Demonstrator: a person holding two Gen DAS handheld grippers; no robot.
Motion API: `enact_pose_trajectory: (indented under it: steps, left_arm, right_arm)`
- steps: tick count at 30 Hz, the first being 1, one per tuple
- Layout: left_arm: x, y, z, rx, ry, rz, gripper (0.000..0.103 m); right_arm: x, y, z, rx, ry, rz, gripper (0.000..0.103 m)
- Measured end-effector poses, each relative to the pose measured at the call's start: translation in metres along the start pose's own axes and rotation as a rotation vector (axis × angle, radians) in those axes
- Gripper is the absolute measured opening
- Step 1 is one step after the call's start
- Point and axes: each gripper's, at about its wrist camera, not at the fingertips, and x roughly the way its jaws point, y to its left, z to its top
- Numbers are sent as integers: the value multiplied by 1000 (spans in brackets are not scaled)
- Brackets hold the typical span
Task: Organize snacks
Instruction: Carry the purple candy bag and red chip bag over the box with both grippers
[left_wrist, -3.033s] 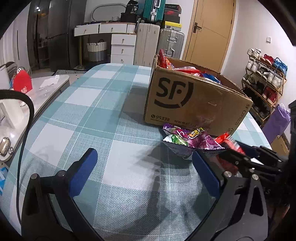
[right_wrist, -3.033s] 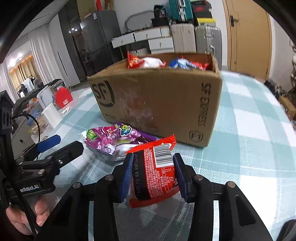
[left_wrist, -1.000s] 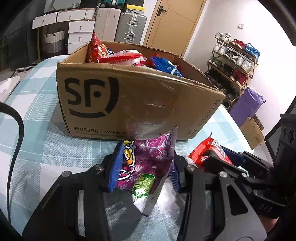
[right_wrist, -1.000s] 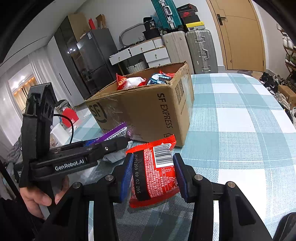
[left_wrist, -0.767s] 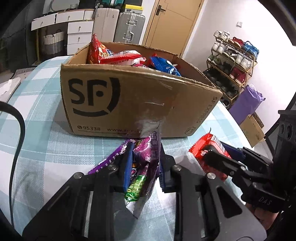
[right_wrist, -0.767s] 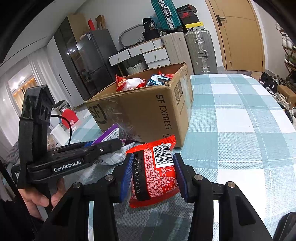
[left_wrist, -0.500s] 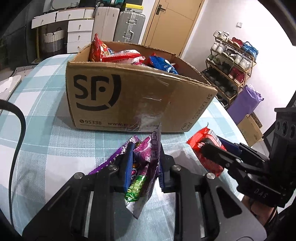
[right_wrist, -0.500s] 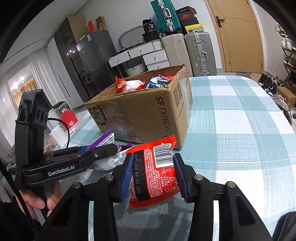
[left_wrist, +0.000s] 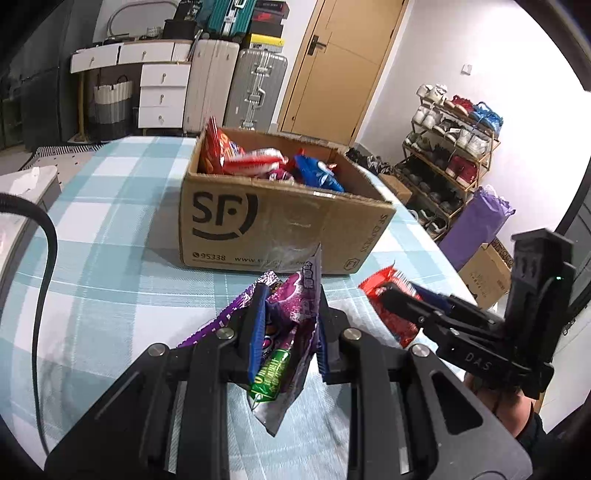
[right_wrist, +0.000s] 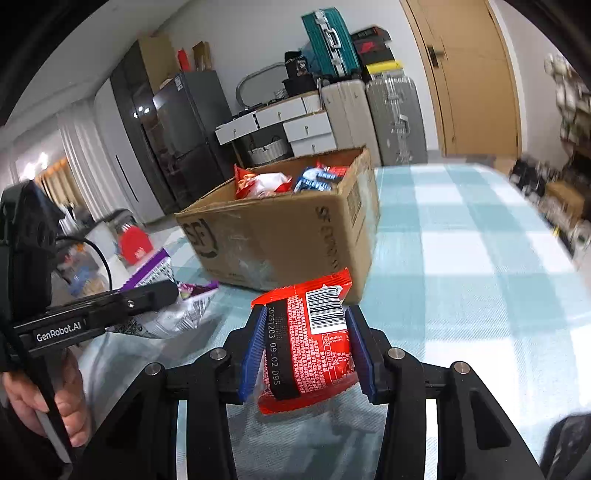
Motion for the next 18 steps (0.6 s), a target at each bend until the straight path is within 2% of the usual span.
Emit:
enact_pose_trajectory:
  steps: [5,10,15,18]
  left_arm:
    - [-36,-3,3,-7,-47,-16,20]
    - [-69,-8,13,-1,-82,-28,20]
    - [-107,-11,35,0,-111,-59,20]
    - [-127,-15,49,15,-117,-73,20]
  right_arm:
    - [-17,10,5,21,-17,13,44]
    - [-46,42,26,-70,-72,15,44]
    - [-68,68,48,-122,-105,36,44]
    - [-80,73,67,-102,-126,77,44]
